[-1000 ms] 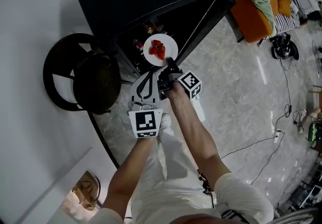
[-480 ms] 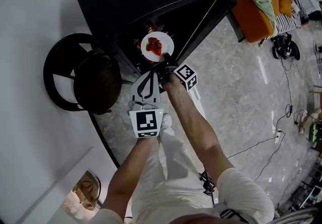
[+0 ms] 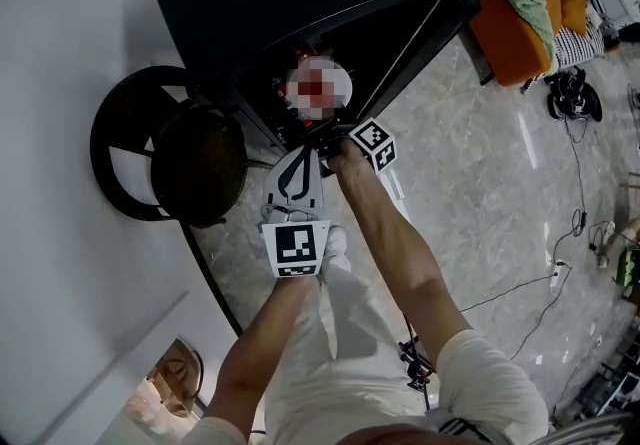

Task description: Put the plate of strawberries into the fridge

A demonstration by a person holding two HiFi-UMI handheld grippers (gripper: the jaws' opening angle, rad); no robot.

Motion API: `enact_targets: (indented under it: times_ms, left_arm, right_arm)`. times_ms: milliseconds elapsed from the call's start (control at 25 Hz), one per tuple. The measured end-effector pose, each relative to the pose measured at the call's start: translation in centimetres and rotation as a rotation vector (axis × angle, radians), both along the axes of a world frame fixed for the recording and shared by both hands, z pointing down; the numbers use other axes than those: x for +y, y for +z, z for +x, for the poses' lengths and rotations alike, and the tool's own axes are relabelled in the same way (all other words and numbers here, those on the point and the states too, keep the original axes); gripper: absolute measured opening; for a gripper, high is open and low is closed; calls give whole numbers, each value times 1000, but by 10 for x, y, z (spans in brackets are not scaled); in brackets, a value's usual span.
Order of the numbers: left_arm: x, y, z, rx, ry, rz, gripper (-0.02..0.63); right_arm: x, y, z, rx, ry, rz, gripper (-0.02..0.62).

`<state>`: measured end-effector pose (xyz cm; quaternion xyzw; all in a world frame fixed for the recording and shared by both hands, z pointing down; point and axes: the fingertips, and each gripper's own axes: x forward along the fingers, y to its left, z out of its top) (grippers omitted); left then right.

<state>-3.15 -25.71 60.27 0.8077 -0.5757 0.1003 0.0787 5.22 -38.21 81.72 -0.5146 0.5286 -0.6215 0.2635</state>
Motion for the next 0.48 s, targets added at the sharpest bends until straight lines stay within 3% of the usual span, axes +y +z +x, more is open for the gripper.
enact_targets:
  times_ms: [480]
  left_arm:
    - [-2, 6, -5, 17, -9, -22, 2]
  right_arm:
    - [-16, 9, -7, -1, 53, 1, 18]
